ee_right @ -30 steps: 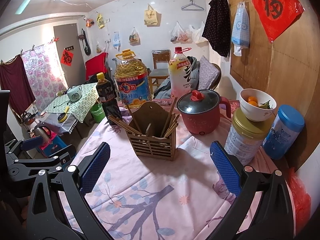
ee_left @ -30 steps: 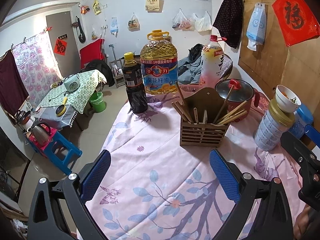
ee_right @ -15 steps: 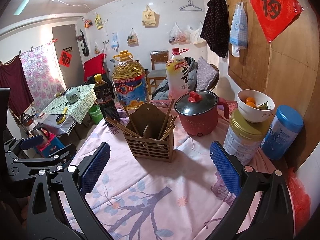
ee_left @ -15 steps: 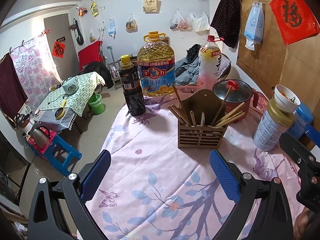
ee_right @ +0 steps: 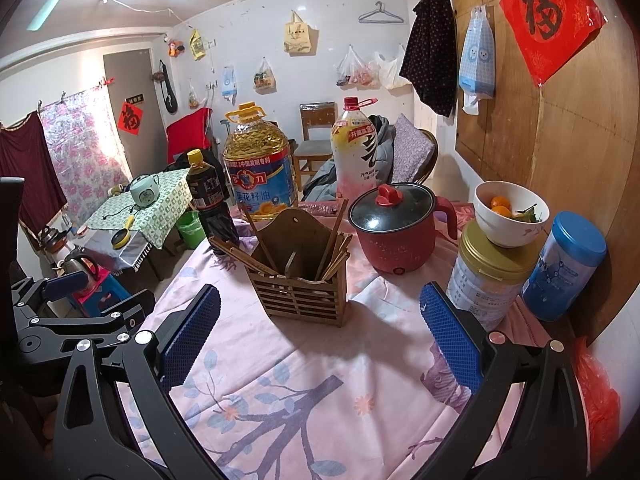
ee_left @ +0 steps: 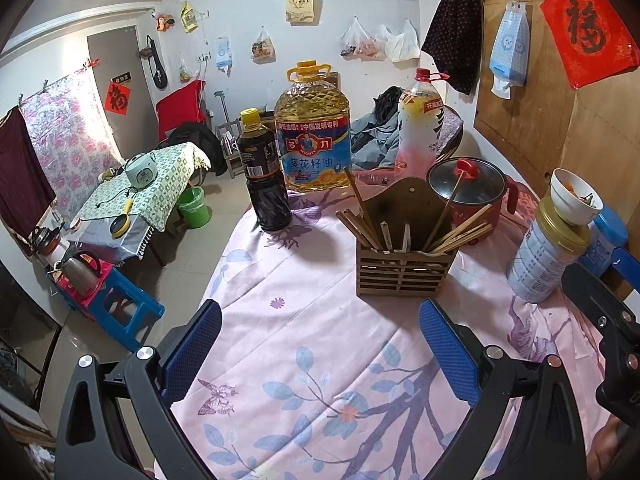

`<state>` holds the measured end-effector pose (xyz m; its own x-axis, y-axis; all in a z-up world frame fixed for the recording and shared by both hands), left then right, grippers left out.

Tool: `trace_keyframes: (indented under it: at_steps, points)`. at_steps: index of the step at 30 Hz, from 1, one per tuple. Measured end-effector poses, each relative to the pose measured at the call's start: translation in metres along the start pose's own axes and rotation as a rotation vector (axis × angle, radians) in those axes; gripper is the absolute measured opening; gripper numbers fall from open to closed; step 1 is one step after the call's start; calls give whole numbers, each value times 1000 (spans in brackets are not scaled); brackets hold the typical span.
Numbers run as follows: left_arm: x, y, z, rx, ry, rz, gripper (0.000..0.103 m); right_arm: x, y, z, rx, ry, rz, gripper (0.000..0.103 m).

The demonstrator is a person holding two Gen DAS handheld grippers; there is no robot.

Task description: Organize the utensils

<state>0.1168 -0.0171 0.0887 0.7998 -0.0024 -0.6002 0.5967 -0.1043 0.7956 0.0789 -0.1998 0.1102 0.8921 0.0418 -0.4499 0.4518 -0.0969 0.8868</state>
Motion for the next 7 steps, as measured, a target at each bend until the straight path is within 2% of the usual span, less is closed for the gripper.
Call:
trace_keyframes:
  at_steps: [7]
  points:
    - [3, 1, 1, -1, 7, 0, 97, 0, 0, 0, 1, 1, 0, 97]
Point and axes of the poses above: each gripper's, at about its wrist camera, not at the fingertips, and x roughly the way its jaws point, z to its right, y to its top, the point moved 5 cm from there along x, roughly the way its jaws point, and after that the axes turned 6 degrees about z, right-handed, at the moved point
